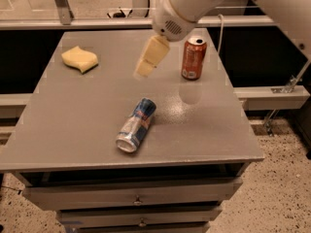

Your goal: Pick sponge

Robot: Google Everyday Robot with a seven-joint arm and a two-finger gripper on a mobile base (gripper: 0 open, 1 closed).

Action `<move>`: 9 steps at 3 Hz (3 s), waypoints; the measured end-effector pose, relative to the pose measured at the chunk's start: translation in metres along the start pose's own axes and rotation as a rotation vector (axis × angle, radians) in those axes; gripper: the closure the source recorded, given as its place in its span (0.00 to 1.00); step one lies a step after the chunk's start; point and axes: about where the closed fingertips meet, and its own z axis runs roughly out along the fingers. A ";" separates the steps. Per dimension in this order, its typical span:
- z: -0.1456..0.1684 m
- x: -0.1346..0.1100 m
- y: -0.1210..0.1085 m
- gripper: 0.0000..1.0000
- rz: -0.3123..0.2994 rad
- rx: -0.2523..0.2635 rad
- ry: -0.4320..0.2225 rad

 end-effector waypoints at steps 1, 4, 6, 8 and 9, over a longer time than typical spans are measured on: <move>0.049 -0.056 -0.004 0.00 -0.024 -0.039 -0.092; 0.194 -0.121 -0.068 0.00 0.143 -0.014 -0.307; 0.233 -0.116 -0.089 0.00 0.228 0.000 -0.304; 0.254 -0.123 -0.074 0.41 0.269 -0.071 -0.301; 0.254 -0.123 -0.069 0.65 0.277 -0.087 -0.309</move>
Offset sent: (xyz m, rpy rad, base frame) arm 0.0889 0.1921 -0.0566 0.2781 0.0123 0.0714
